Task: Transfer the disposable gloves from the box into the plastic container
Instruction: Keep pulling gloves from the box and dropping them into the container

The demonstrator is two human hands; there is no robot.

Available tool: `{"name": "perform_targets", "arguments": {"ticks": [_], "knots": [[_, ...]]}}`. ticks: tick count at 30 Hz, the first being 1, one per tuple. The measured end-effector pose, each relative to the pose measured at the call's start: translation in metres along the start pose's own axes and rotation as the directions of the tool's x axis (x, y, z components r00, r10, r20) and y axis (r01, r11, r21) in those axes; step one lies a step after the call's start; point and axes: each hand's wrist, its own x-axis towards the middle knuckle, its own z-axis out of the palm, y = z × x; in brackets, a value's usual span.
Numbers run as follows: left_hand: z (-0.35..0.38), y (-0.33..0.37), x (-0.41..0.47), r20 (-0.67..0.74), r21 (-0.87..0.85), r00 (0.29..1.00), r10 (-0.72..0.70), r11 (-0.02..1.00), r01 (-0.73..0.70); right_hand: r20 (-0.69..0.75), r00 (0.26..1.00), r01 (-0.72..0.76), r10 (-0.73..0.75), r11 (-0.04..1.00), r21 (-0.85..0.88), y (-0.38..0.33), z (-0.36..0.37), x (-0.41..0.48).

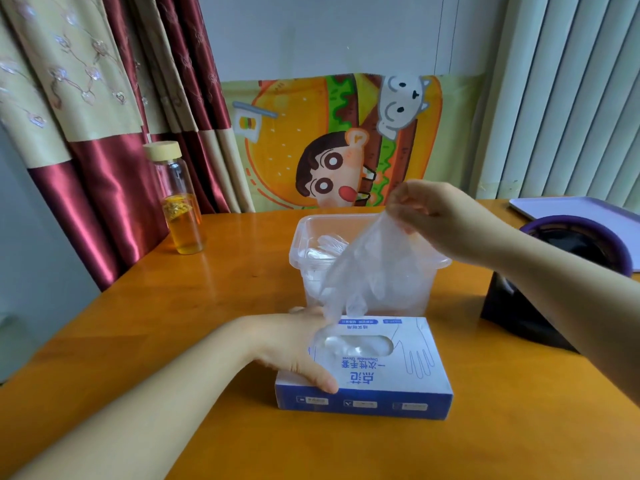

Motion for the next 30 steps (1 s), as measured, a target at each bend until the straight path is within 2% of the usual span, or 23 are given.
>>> {"name": "perform_targets", "arguments": {"ticks": [2,4,6,7,9,11,14,17,18,21,24,27,30], "knots": [[-0.001,-0.006,-0.006,-0.086,-0.106,0.996,-0.016,0.994,0.007,0.015,0.996,-0.091,0.089,0.983,0.158,-0.002,-0.004,0.004],[-0.009,-0.012,-0.016,-0.229,-0.305,0.973,-0.030,0.952,-0.042,0.071,0.972,-0.235,0.225,0.909,0.345,0.003,-0.005,0.003],[-0.023,-0.012,-0.027,-0.383,-0.500,0.922,-0.061,0.853,-0.151,0.178,0.920,-0.388,0.348,0.759,0.522,0.008,-0.003,0.000],[-0.030,-0.010,-0.032,-0.456,-0.544,0.887,-0.079,0.813,-0.208,0.236,0.890,-0.451,0.390,0.673,0.586,0.009,-0.002,-0.001],[-0.041,-0.003,-0.037,-0.585,-0.553,0.801,-0.127,0.785,-0.279,0.339,0.836,-0.538,0.432,0.527,0.658,0.008,0.000,-0.004],[-0.047,0.006,-0.034,-0.689,-0.468,0.714,-0.128,0.830,-0.304,0.428,0.805,-0.587,0.411,0.448,0.674,0.005,0.002,-0.005],[-0.054,0.019,-0.027,-0.733,-0.393,0.672,-0.103,0.870,-0.296,0.518,0.774,-0.632,0.366,0.386,0.672,0.002,0.008,-0.006],[-0.069,0.021,-0.020,-0.749,-0.455,0.646,-0.145,0.822,-0.342,0.586,0.763,-0.645,0.273,0.371,0.668,0.003,0.009,-0.005],[-0.074,0.021,-0.019,-0.733,-0.448,0.666,-0.138,0.835,-0.320,0.599,0.761,-0.647,0.251,0.370,0.667,0.003,0.008,-0.004],[-0.081,0.021,-0.008,-0.616,-0.352,0.786,-0.054,0.911,-0.214,0.643,0.739,-0.668,0.203,0.352,0.656,0.006,0.006,-0.004],[-0.080,0.026,0.007,-0.620,-0.356,0.783,-0.052,0.908,-0.221,0.648,0.724,-0.684,0.234,0.357,0.636,0.012,0.008,-0.003],[-0.084,0.026,0.018,-0.595,-0.428,0.792,-0.139,0.889,-0.165,0.493,0.788,-0.611,0.369,0.373,0.698,0.022,0.007,0.000],[-0.093,0.022,0.026,-0.558,-0.458,0.802,-0.213,0.885,-0.083,0.221,0.879,-0.418,0.423,0.461,0.783,0.033,0.002,0.001]]}}
